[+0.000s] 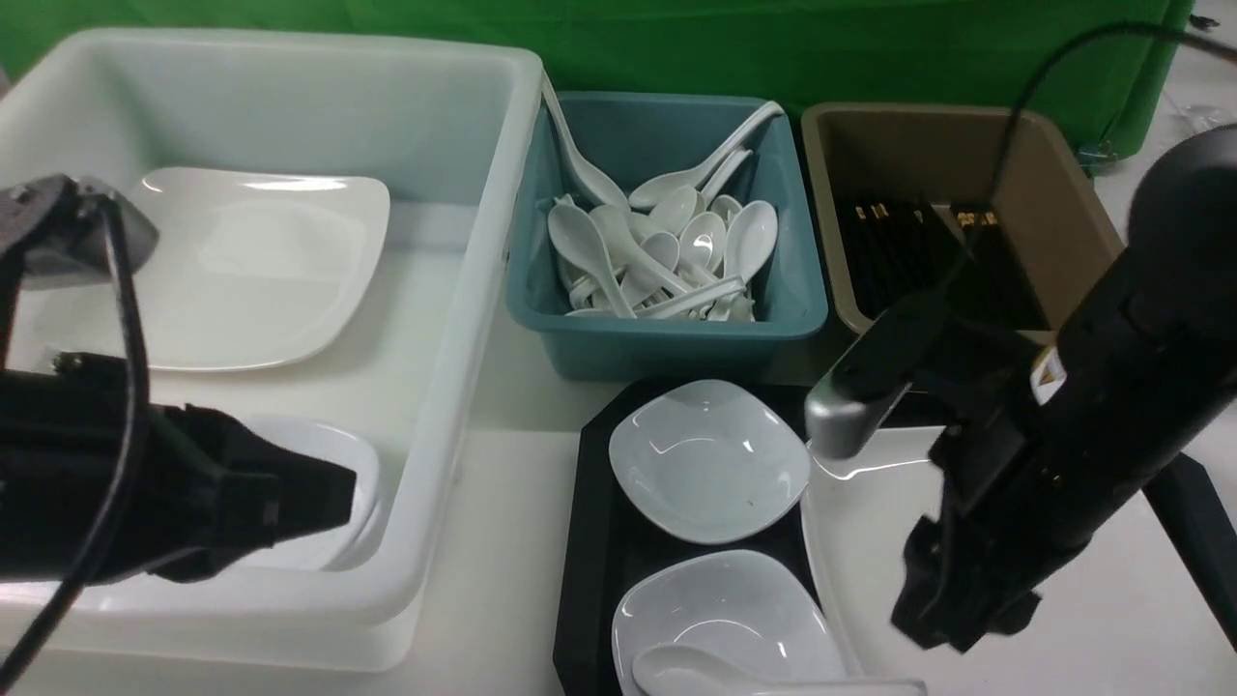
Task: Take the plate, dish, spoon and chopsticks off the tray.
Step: Use the right arm to grab a soup spoon from the plate, then use the right arm to put the soup spoon into the small storage box in the middle, then use the left arm to grab a small plate from the dinner plate
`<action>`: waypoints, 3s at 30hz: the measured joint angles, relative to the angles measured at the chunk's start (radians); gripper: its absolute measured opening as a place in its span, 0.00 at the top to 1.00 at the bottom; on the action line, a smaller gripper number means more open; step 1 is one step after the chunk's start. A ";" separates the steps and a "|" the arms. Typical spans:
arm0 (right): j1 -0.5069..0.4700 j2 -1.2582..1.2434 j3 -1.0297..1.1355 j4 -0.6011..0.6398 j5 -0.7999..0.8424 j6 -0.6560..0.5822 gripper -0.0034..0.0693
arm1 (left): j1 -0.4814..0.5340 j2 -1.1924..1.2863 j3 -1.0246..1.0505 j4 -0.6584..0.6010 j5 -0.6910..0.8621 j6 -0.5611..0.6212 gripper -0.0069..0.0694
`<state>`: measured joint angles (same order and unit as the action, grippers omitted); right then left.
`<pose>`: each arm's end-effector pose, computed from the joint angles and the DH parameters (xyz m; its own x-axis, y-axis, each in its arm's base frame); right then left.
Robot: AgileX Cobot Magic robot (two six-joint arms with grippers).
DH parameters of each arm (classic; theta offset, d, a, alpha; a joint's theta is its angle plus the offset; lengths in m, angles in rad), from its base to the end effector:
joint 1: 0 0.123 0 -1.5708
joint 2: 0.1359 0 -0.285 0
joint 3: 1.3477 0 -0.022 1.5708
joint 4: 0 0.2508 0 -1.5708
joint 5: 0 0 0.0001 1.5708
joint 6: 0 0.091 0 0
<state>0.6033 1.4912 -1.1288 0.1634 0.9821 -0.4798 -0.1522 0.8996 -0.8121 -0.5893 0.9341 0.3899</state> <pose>0.2332 0.1756 0.2749 -0.4973 -0.7984 -0.3395 -0.8488 0.5287 -0.0002 0.1514 -0.0644 0.3292 -0.7338 0.1230 -0.6682 0.4376 0.8379 -0.3263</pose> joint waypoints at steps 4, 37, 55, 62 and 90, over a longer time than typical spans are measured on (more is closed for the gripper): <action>0.055 0.024 0.003 -0.022 -0.022 0.000 0.21 | -0.047 0.004 0.000 0.019 0.000 -0.008 0.91; 0.089 0.145 0.037 -0.126 -0.028 -0.013 0.73 | -0.166 0.049 0.000 0.133 -0.016 -0.061 0.91; -0.109 0.447 -0.702 -0.250 -0.326 0.162 0.73 | -0.166 0.049 0.000 0.170 -0.023 -0.115 0.91; -0.110 0.604 -0.830 -0.249 -0.251 0.307 0.31 | -0.166 0.049 0.000 0.170 -0.026 -0.167 0.91; -0.131 -0.471 -0.261 -0.394 0.148 0.492 0.92 | -0.576 0.772 -0.485 0.447 -0.024 -0.306 0.87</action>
<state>0.4722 1.0203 -1.3895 -0.2310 1.1303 0.0127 -0.7285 1.6716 -1.2970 -0.1426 0.9105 0.0844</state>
